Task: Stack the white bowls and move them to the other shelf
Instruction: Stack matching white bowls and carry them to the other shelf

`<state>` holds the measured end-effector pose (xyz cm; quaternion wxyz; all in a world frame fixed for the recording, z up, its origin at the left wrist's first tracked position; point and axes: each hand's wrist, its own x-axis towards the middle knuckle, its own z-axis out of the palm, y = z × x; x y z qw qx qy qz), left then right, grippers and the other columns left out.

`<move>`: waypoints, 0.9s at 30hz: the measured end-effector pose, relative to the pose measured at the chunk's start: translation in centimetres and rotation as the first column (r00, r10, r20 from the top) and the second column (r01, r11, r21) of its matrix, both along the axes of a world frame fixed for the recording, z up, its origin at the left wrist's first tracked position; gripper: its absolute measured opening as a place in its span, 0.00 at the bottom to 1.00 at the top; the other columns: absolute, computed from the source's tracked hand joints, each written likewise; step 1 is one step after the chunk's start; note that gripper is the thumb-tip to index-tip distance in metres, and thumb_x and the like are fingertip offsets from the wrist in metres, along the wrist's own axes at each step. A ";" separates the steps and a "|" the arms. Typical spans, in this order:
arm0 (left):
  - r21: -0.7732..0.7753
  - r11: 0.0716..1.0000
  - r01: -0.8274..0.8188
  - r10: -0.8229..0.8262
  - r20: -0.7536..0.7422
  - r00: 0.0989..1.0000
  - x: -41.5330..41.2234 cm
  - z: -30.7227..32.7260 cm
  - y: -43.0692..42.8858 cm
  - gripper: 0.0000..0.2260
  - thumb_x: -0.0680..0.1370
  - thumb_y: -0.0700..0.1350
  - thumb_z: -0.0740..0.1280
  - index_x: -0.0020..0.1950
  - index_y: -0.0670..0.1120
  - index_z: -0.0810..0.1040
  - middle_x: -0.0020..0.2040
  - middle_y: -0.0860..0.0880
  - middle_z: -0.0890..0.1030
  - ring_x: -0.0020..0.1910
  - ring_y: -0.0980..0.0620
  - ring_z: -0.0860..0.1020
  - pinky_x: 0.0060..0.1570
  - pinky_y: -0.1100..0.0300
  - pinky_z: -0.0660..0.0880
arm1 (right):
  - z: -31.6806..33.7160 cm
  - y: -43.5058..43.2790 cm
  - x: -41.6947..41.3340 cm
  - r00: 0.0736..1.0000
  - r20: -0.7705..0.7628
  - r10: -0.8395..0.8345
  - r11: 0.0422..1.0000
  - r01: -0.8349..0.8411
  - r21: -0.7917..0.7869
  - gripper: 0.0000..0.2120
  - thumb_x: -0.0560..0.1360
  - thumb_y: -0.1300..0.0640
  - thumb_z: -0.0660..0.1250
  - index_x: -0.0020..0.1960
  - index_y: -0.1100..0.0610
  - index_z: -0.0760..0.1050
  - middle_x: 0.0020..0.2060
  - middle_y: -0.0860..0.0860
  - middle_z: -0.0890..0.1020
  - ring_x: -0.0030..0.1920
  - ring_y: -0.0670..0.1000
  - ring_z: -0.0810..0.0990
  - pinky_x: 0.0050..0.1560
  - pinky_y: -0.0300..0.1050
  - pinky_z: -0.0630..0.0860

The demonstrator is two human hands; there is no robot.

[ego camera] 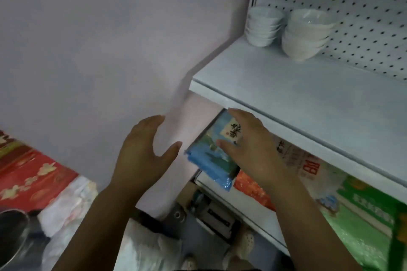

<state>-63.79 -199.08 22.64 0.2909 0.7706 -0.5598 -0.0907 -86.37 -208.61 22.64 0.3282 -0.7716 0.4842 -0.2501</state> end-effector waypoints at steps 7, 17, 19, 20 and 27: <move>0.118 0.981 -0.152 0.155 -0.018 0.988 4.2 -2.9 12.0 0.31 0.75 0.54 0.76 0.74 0.48 0.73 0.72 0.48 0.76 0.71 0.47 0.73 0.70 0.53 0.68 | -3.3 6.5 6.5 0.959 -0.037 0.280 0.960 -0.279 0.033 0.34 0.76 0.51 0.76 0.78 0.50 0.66 0.71 0.44 0.70 0.70 0.42 0.67 0.74 0.45 0.66; 0.205 0.788 -0.581 0.592 0.009 0.806 4.0 -4.8 25.1 0.32 0.73 0.57 0.76 0.74 0.50 0.73 0.72 0.51 0.76 0.70 0.48 0.74 0.66 0.57 0.67 | -4.2 10.4 14.0 0.735 -0.145 0.663 0.746 -0.665 0.042 0.33 0.77 0.50 0.75 0.78 0.50 0.66 0.74 0.46 0.69 0.73 0.47 0.67 0.68 0.36 0.61; 0.224 0.727 -0.649 0.666 0.003 0.746 2.6 -5.0 27.2 0.32 0.73 0.58 0.76 0.74 0.50 0.73 0.72 0.52 0.76 0.69 0.48 0.74 0.64 0.58 0.67 | -4.3 11.4 14.7 0.690 -0.129 0.712 0.700 -0.713 0.044 0.32 0.76 0.50 0.75 0.77 0.51 0.68 0.74 0.47 0.70 0.74 0.48 0.68 0.70 0.38 0.62; 0.228 0.698 -0.679 0.698 -0.001 0.717 1.8 -5.0 28.2 0.31 0.74 0.57 0.76 0.74 0.50 0.72 0.72 0.52 0.76 0.69 0.48 0.74 0.64 0.58 0.66 | -4.5 12.0 15.0 0.666 -0.124 0.736 0.675 -0.737 0.048 0.32 0.76 0.50 0.75 0.76 0.51 0.68 0.74 0.47 0.70 0.74 0.48 0.68 0.71 0.38 0.62; 0.275 0.498 -0.822 0.858 -0.022 0.512 -4.7 -5.7 37.2 0.31 0.75 0.57 0.75 0.74 0.49 0.72 0.71 0.51 0.76 0.70 0.49 0.73 0.66 0.57 0.68 | -5.4 18.6 16.7 0.454 -0.126 0.882 0.467 -0.878 0.102 0.35 0.76 0.48 0.75 0.78 0.49 0.65 0.75 0.46 0.69 0.74 0.49 0.67 0.70 0.41 0.64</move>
